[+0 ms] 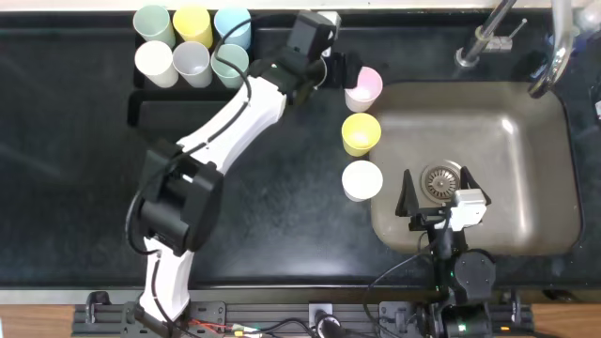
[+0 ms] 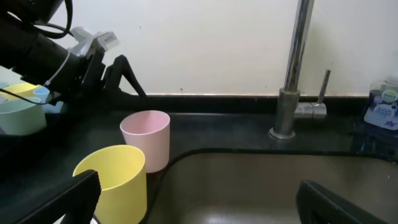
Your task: Store Cups
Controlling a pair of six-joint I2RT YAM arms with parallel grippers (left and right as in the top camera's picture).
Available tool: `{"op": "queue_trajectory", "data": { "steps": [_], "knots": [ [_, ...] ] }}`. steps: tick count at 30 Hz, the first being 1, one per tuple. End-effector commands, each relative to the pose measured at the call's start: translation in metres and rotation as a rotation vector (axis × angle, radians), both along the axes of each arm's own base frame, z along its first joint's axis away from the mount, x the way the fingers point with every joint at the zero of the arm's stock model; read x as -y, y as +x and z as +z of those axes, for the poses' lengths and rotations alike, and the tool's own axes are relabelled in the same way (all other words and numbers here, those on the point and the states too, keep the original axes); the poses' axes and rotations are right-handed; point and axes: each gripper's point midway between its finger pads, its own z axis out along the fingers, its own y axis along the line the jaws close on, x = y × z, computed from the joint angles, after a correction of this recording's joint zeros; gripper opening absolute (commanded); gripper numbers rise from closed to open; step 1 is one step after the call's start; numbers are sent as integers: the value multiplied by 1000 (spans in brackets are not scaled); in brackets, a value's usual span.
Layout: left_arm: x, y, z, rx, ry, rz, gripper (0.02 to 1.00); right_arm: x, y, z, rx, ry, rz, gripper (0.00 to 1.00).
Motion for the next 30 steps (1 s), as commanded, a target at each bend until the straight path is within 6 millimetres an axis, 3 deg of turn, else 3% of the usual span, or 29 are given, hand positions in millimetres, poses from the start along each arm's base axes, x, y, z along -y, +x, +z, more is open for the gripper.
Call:
{"op": "queue_trajectory", "data": {
  "steps": [1, 9, 13, 23, 30],
  "knots": [
    [6, -4, -2, -15, 18, 5, 967, -1, 0, -3, 3, -3, 5, 998],
    [6, -14, -10, -49, 55, 7, 939, -1, 0, -3, 3, -3, 5, 998],
    [4, -17, -14, -56, 76, 14, 851, -1, 0, -3, 3, -3, 5, 998],
    [19, -20, -33, -63, 81, -10, 759, -1, 0, -3, 3, -3, 5, 998],
    [20, -21, -34, -60, 84, -11, 623, -1, 0, -3, 3, -3, 5, 998]
  ]
}}
